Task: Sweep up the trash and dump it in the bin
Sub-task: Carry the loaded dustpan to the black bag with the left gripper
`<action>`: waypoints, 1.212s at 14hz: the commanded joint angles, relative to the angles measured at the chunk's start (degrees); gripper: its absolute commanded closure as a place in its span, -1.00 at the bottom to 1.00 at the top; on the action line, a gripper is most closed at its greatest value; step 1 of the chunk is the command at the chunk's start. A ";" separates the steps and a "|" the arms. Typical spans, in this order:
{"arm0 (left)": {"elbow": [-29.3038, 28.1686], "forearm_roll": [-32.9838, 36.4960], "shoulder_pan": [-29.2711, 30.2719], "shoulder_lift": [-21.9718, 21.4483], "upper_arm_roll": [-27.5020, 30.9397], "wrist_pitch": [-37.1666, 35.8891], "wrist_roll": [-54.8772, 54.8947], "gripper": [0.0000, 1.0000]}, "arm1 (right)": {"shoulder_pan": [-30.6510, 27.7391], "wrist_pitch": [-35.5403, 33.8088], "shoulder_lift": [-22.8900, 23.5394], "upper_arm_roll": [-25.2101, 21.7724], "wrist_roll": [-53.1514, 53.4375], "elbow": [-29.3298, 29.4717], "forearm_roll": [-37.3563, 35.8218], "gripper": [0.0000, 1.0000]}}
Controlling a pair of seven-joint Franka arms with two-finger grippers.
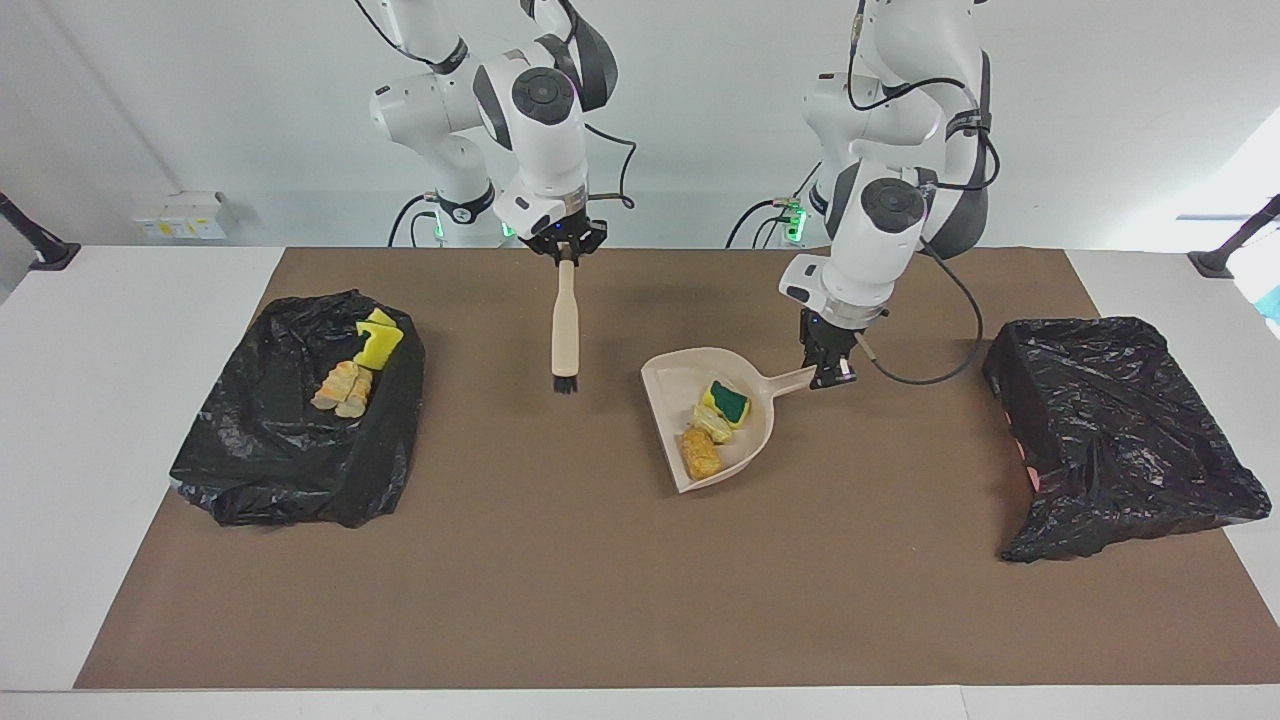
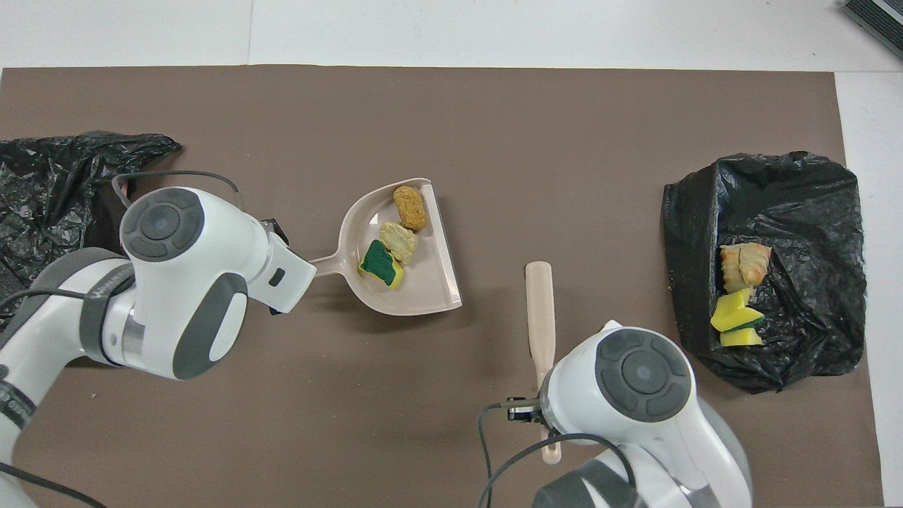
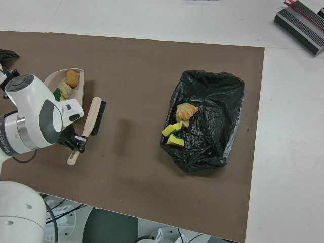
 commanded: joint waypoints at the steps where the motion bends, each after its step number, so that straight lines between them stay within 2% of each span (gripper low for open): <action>1: 4.32 -2.11 4.85 -0.08 -0.50 -4.09 5.94 1.00 | 3.86 2.07 -2.36 0.16 3.12 -4.25 2.56 1.00; 4: 10.19 -3.96 9.69 0.53 -0.33 -9.52 11.22 1.00 | 10.36 6.19 1.49 0.16 4.61 -5.22 3.44 1.00; 9: 16.09 -5.19 18.39 2.73 -0.42 -14.38 20.80 1.00 | 14.58 13.48 8.00 0.16 7.24 -5.23 4.85 1.00; 13: 16.89 -5.90 26.03 3.08 -0.42 -15.87 29.49 1.00 | 15.03 15.16 8.54 0.16 7.43 -5.58 4.85 1.00; 14: 17.07 -6.16 28.58 3.17 -0.42 -17.18 32.30 1.00 | 15.03 15.78 9.23 0.16 7.60 -5.66 4.85 0.81; 16: 20.57 -6.78 32.80 4.48 -0.33 -20.25 38.37 1.00 | 15.03 17.45 9.85 0.16 8.04 -5.58 5.89 0.79; 17: 22.41 -6.69 34.56 5.27 -0.33 -22.01 40.22 1.00 | 14.94 17.45 9.94 0.16 8.04 -5.49 6.16 0.72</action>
